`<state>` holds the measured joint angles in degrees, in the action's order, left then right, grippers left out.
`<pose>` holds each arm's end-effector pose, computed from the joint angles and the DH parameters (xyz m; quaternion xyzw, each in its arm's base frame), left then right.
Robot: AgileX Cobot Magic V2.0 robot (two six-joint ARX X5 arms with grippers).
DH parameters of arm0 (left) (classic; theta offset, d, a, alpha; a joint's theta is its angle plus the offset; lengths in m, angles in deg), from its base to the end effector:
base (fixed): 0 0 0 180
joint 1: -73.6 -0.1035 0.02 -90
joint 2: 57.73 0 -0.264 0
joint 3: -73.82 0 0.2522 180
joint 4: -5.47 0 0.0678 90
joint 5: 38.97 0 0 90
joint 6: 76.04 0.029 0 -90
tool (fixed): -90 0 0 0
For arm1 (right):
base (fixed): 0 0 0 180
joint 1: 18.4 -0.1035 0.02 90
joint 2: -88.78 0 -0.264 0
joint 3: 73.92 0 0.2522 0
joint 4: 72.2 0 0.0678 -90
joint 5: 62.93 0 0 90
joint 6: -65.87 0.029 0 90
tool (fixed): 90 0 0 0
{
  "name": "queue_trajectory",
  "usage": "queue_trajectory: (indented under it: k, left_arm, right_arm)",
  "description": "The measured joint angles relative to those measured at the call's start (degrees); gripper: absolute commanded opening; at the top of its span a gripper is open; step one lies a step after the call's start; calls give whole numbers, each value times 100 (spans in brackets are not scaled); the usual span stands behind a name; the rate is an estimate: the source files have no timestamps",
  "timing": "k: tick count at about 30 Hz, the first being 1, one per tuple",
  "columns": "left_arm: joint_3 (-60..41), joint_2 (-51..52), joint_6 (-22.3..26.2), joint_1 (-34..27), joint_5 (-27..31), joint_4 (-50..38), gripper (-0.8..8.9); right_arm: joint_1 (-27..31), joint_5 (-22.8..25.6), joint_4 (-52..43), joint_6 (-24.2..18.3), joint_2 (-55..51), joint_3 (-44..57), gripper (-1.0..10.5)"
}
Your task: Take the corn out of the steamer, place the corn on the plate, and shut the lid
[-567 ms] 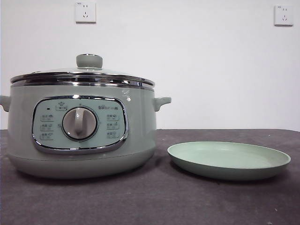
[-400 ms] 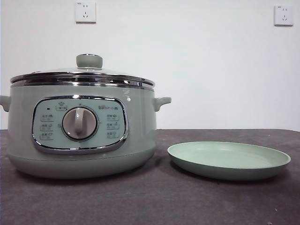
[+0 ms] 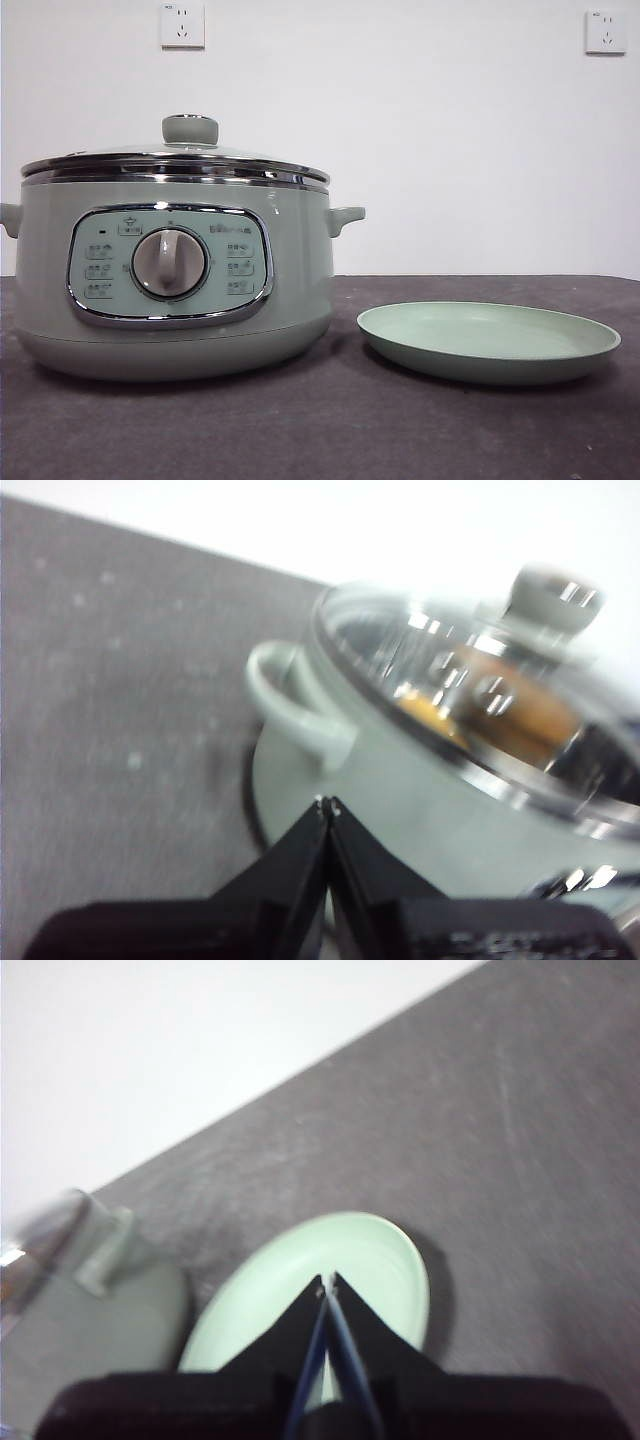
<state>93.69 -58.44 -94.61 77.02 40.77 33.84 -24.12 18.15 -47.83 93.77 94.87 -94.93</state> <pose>0.0889 -0.0105 0.1741 -0.1644 0.0982 -0.1042 0.9759 0.0954 0.0141 0.1806 0.2405 0.1105 0.1034 0.9588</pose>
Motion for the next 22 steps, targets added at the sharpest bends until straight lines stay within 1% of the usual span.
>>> queue_trajectory:
  k: [3, 6, 9, 12, 18, 22]
  left_arm:
    - [363, -142, -17, 0, 0, 48, -8]
    - [697, -428, -17, 0, -4, 164, -8]
    - [1027, -828, -17, 0, -68, 192, -8]
    - [1401, -1287, 52, 0, -251, 208, -8]
    - [2286, -2365, 485, 0, -868, 509, -8]
    - [2887, -3156, 824, 0, -1449, 859, -4]
  right_arm:
    - [0, -13, 26, -28, 415, -435, -11]
    - [0, -61, 164, -173, 901, -914, -11]
    - [0, -396, 302, -476, 1453, -1462, -11]
    - [0, -811, 424, -756, 2004, -2039, -11]
    - [0, -1552, 1034, -1276, 3051, -3112, 1]
    - [0, -2319, 1700, -1858, 3698, -3814, 1]
